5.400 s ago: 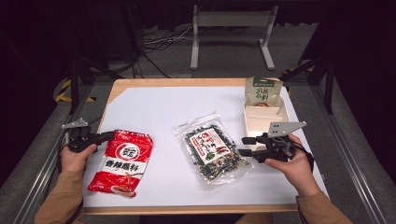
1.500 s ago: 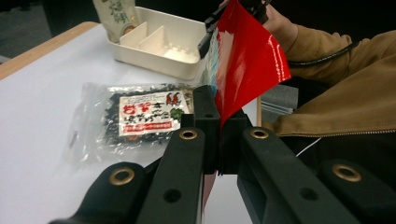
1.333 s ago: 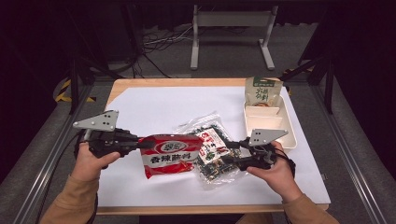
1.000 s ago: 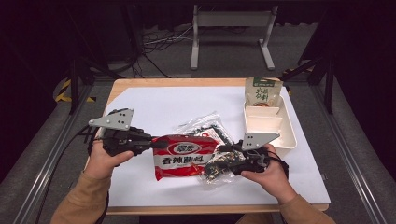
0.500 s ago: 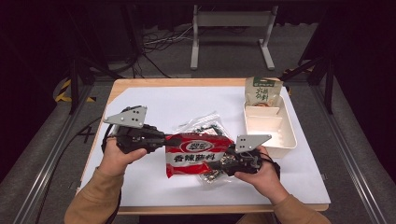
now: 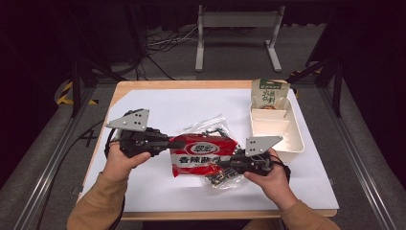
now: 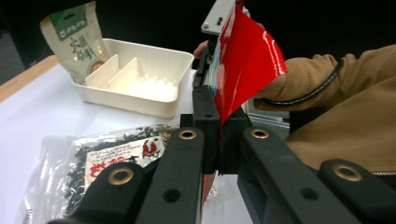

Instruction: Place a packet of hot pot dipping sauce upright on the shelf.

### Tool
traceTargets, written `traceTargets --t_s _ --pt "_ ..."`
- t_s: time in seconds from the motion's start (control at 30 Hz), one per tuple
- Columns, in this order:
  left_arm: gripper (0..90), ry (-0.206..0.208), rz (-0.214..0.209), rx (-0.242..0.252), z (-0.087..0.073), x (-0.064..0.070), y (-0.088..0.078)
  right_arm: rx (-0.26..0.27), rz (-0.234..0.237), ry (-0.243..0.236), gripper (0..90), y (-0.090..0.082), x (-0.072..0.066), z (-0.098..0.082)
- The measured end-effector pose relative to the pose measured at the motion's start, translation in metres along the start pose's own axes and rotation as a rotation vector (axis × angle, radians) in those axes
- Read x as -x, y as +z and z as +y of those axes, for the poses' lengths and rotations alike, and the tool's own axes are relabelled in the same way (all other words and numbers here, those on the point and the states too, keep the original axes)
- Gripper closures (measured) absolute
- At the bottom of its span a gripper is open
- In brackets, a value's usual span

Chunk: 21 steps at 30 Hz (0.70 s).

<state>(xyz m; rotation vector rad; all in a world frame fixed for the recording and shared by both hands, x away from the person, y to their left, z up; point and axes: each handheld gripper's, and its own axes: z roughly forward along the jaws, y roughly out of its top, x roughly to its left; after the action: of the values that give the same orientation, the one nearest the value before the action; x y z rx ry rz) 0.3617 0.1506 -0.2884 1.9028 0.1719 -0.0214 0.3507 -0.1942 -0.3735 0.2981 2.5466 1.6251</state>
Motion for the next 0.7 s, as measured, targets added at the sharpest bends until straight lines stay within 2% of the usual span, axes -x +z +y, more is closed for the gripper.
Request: traceTargets --t_s 0.2,0.27,0.33,0.4,0.43,0.53,0.6,0.7 --pt "86.6 -0.009 0.015 0.019 -0.004 -0.004 -0.001 -0.010 -0.001 0.002 87.7 -0.006 -0.001 0.005" --pt "81.1 -0.006 0.041 0.032 -0.004 -0.004 -0.002 -0.006 0.015 0.024 87.8 -0.009 0.001 0.006" --pt "77.4 0.000 0.050 0.043 -0.006 -0.005 -0.002 -0.003 0.025 0.043 87.9 -0.011 0.003 0.005" --pt "69.8 -0.004 0.067 0.051 -0.008 -0.006 -0.002 -0.001 0.025 0.044 88.0 -0.014 0.005 0.005" --pt "64.7 -0.007 0.077 0.052 -0.009 -0.006 -0.002 -0.002 0.023 0.048 88.0 -0.016 0.006 0.006" --pt "58.8 -0.004 0.104 0.049 -0.012 -0.008 -0.004 0.004 0.011 0.051 88.0 -0.026 0.009 0.009" --pt "57.6 0.008 0.127 0.045 -0.014 -0.009 -0.003 -0.008 0.006 0.045 88.0 -0.033 0.012 0.013" --pt "57.1 -0.001 0.139 0.033 -0.018 -0.011 -0.003 -0.021 -0.019 0.038 88.0 -0.042 0.016 0.016"
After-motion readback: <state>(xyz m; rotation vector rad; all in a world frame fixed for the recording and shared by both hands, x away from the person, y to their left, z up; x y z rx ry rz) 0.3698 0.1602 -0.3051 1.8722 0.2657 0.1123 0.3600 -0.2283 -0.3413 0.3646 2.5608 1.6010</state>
